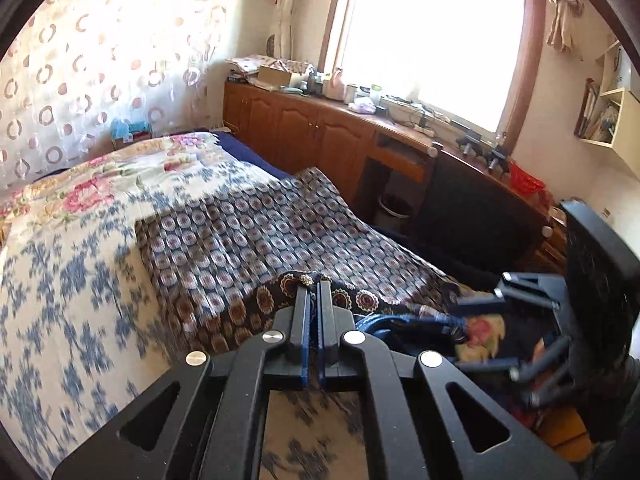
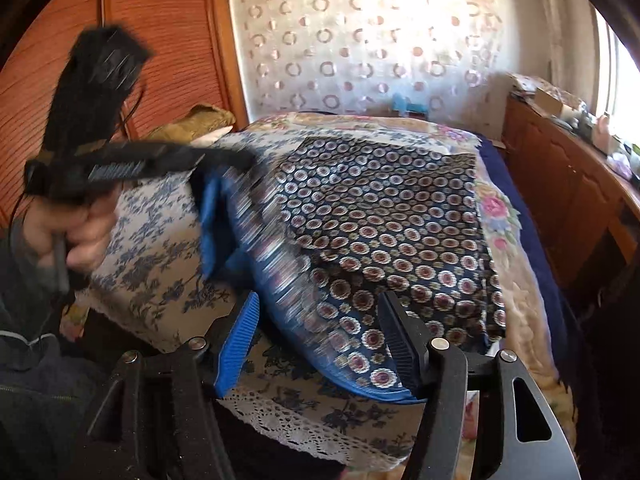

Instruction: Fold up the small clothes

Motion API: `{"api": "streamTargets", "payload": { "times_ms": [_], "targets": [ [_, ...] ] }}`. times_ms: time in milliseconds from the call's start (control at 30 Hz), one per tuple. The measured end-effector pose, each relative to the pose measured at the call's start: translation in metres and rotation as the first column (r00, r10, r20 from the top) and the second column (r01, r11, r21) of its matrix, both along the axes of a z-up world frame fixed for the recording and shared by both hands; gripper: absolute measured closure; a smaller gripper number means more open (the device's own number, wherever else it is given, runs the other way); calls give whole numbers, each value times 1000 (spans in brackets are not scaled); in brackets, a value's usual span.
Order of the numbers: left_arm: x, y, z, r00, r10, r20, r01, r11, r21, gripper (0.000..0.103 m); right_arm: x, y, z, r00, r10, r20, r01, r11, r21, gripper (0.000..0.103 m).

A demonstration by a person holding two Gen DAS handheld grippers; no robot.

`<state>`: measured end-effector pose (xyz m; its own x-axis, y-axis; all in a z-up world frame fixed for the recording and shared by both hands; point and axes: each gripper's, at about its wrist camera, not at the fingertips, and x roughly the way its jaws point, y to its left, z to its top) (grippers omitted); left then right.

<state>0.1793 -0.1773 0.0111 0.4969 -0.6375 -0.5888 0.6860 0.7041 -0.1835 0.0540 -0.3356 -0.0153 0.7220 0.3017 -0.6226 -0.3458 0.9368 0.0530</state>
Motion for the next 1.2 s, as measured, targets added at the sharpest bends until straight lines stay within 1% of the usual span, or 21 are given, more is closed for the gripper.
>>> {"api": "streamTargets", "payload": {
  "times_ms": [133,300,367,433,467,500,533,567,600,667,800,900,933,967,1000,1067,1100,1133,1167,1200],
  "targets": [
    [20,4,-3,999,26,-21,-26,1000,-17,100,15,-2,-7,1000,-1,-24,1,1000,-25,39],
    [43,15,-9,997,65,-47,-68,997,-47,100,41,-15,-17,997,-51,-50,47,996,-81,39],
    [48,18,-10,996,75,-52,-78,996,-53,100,49,-20,-19,996,-69,-50,63,992,-111,39],
    [54,21,-10,995,83,-55,-86,995,-58,100,57,-25,-19,995,-82,-48,76,990,-117,39],
    [56,22,-10,995,86,-54,-89,994,-58,100,60,-27,-19,995,-86,-46,80,990,-116,41],
    [59,23,-10,995,90,-52,-93,994,-58,100,65,-29,-17,996,-85,-37,80,990,-114,52],
    [64,24,-11,994,95,-53,-98,993,-60,100,70,-30,-14,996,-80,-29,77,991,-110,60],
    [68,25,-11,994,99,-54,-102,993,-63,100,77,-31,-11,997,-72,-22,69,992,-103,76],
    [72,27,-10,993,104,-54,-107,992,-64,100,84,-32,-7,998,-62,-10,61,994,-91,87],
    [81,31,-9,991,124,-53,-127,990,-65,100,98,-33,-2,998,-56,22,57,995,-82,93],
    [102,38,-9,985,163,-52,-166,985,-56,100,136,-31,14,997,-45,58,49,996,-72,93],
    [122,40,-11,981,186,-59,-189,981,-43,99,168,-28,19,997,-34,64,39,997,-69,93],
    [127,40,-13,980,191,-62,-193,980,-38,97,179,-29,18,998,-34,59,37,997,-67,93],
    [133,40,-14,979,192,-65,-195,980,-31,95,189,-28,16,998,-33,50,36,997,-63,93],
    [138,40,-15,979,193,-69,-195,980,-25,90,200,-28,13,999,-34,34,36,997,-61,93],
    [148,41,-18,979,188,-77,-190,982,-20,75,216,-28,5,999,-42,2,42,998,-57,93],
    [150,42,-18,979,193,-62,-195,981,-15,59,221,-28,2,999,-50,-9,49,997,-57,93],
    [151,43,-17,980,196,-46,-196,980,-6,51,227,-27,0,998,-54,-21,53,997,-56,93],
    [153,44,-17,980,195,-35,-195,981,0,44,232,-25,-1,998,-53,-30,52,997,-52,93],
    [154,45,-16,981,192,-30,-192,981,0,31,236,-25,-2,998,-53,-37,51,997,-50,93]
  ]
}}
